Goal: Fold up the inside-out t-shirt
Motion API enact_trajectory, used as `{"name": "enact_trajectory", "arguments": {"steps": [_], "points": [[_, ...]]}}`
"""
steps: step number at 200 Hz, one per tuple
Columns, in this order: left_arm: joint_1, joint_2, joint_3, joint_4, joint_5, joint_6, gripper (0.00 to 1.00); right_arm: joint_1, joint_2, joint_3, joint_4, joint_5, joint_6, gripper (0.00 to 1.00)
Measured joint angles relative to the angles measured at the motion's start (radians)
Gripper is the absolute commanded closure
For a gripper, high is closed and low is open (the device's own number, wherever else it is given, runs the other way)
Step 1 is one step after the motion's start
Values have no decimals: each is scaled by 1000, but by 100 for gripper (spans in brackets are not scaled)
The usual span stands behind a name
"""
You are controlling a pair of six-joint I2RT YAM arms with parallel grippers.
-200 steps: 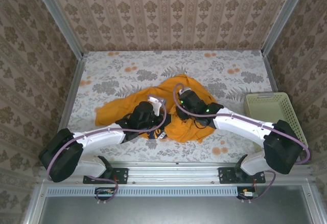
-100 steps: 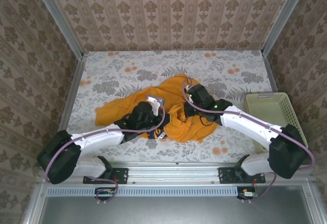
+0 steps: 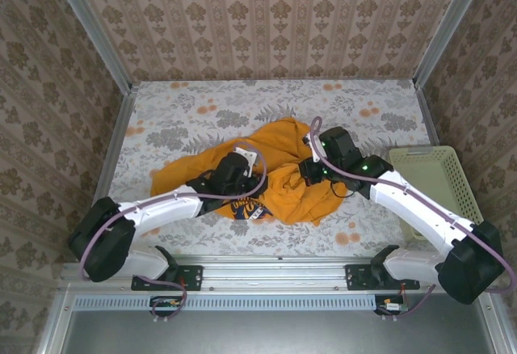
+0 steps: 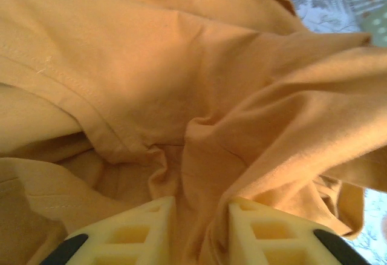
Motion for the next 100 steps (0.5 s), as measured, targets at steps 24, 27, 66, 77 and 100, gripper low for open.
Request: {"name": "enact_trajectory", "arguments": {"steps": [24,27,66,77,100], "points": [[-19,4,26,-35,-43,33,53,-23,60,44,-4,-23,2,100],[-24,3,27,-36,-50,32,53,-26,66,50,-4,-24,2,100],[-139,-71,29,-56,-121,93,48,-31,89,90,0,-60,29,100],[-170,-96,29,-55,-151,105,46,-24,87,103,0,-63,33,100],[-212,-122,29,-34,-187,117,46,7,66,117,0,-51,36,100]]}}
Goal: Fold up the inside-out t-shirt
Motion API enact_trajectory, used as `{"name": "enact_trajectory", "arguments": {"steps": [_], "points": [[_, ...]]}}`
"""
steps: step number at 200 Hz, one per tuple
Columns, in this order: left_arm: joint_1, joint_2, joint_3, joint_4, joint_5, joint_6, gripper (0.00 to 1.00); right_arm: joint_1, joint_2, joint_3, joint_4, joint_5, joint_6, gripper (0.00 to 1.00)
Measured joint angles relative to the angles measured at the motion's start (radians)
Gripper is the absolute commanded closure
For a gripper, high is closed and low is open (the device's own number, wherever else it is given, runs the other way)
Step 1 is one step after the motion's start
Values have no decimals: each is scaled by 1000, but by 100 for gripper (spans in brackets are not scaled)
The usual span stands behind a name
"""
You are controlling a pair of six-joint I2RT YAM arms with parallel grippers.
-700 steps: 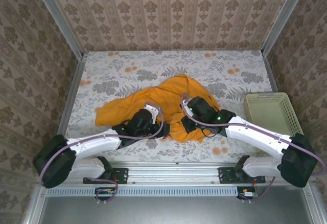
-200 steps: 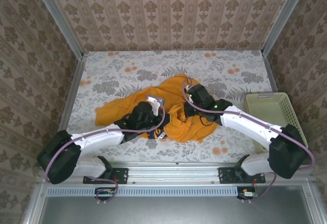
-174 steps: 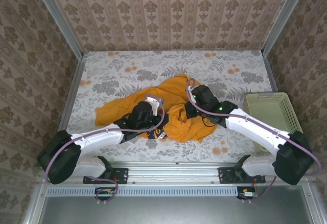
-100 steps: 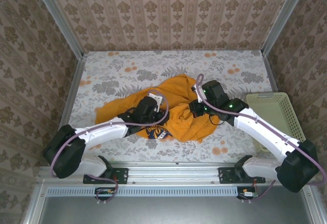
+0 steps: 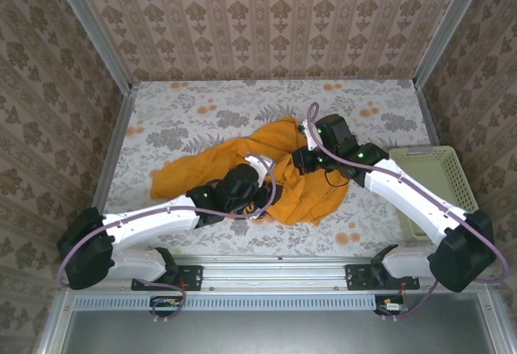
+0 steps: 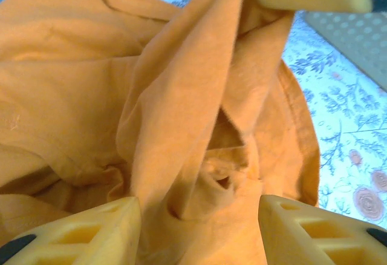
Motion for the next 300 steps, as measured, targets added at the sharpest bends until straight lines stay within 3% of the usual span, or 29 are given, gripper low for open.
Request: {"name": "enact_trajectory", "arguments": {"steps": [40,77,154,206,249,300], "points": [[-7,68,2,59,6,0,48,32,-36,0,0,4,11,100],[-8,198,52,58,-5,-16,43,35,-36,0,0,23,15,100],[39,227,49,73,-16,-71,95,-7,-48,-23,-2,122,18,100],[40,153,-50,151,56,-73,100,-27,47,-26,-11,235,-50,100],[54,140,-80,222,151,-81,100,-27,92,-26,-6,310,-97,67],[99,147,-104,275,220,-117,100,-24,-64,-178,68,228,14,58]]}}
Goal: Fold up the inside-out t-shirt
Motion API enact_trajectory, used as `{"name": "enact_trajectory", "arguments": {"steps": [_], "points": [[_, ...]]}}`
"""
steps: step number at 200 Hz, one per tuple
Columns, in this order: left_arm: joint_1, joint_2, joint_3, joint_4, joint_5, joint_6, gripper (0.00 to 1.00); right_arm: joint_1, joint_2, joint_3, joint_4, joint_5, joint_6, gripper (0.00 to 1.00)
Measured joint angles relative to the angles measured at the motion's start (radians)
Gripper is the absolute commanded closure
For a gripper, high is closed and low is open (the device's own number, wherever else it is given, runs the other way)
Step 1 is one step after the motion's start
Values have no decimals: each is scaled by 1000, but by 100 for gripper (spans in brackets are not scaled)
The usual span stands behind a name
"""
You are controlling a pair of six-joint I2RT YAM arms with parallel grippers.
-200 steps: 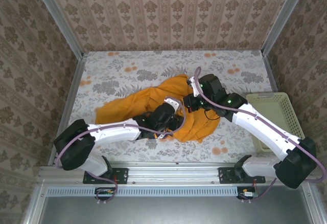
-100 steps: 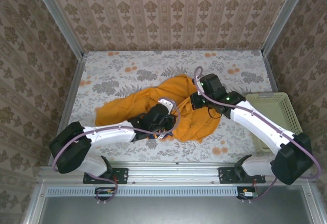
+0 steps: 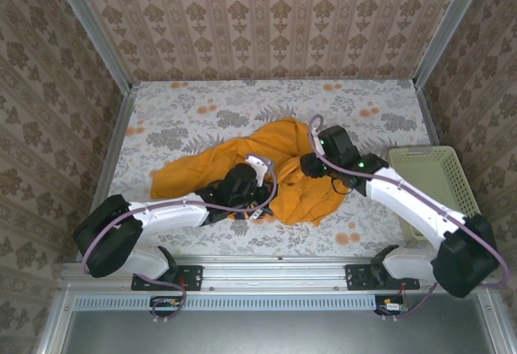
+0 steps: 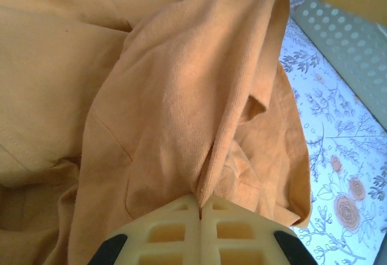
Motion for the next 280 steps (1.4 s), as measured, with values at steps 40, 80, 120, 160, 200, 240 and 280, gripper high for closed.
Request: {"name": "enact_trajectory", "arguments": {"steps": [40,80,120,160,200,240,280], "points": [[1,8,0,8,24,-11,100,67,-91,-175,103,-46,143,45],[1,11,0,8,31,-15,100,86,-17,-216,194,-21,227,43],[1,12,0,8,36,-16,100,86,122,-152,200,58,226,64],[23,12,0,-4,29,-26,100,87,109,-87,130,128,180,96],[102,8,0,-24,29,-34,98,87,-58,-74,-33,137,108,100],[93,-1,28,-56,64,6,93,90,-126,19,-200,97,61,100],[35,0,64,-134,48,58,87,89,-106,115,-380,89,29,100]]}}
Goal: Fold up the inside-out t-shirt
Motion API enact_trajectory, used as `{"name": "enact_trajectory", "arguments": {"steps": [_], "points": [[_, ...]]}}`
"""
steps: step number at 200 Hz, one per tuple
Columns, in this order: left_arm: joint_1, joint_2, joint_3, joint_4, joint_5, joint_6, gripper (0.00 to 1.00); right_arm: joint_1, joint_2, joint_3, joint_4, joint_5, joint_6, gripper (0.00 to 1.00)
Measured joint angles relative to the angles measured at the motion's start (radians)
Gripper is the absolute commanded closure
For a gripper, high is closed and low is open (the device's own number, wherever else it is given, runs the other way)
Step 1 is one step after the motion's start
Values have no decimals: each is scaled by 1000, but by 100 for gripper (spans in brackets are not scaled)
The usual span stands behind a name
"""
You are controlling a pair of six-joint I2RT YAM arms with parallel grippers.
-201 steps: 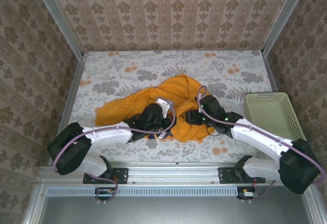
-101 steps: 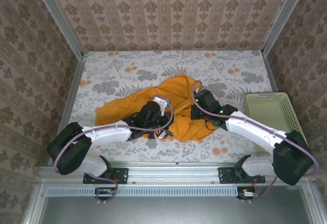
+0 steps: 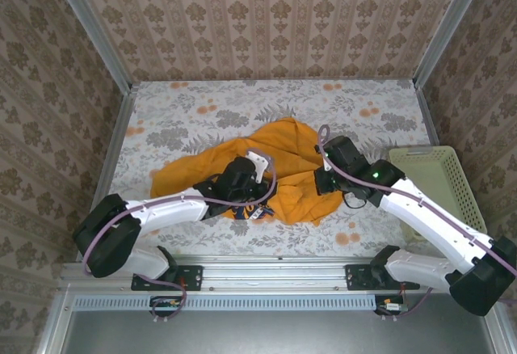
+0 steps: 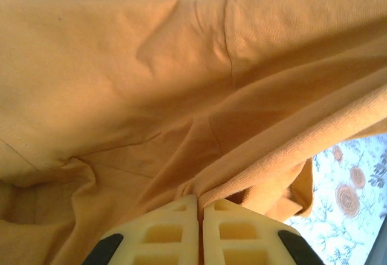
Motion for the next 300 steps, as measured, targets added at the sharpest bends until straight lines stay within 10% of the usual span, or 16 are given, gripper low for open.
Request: {"name": "enact_trajectory", "arguments": {"steps": [55,107,142,198,270,300], "points": [[-64,1,97,-170,-127,117,52,-13,130,129,-91,-36,-86,100],[-110,-60,131,-172,-155,165,44,-6,137,182,-40,-192,-97,100],[-110,-42,153,-151,-164,164,49,10,133,185,-21,-245,-93,100],[-93,-5,180,-132,-156,164,95,14,126,187,-20,-242,-113,98],[-19,-106,82,-57,6,134,100,-37,126,146,14,-102,-174,64],[-8,-111,79,-39,53,114,100,-38,124,100,51,-69,-166,66]]}}
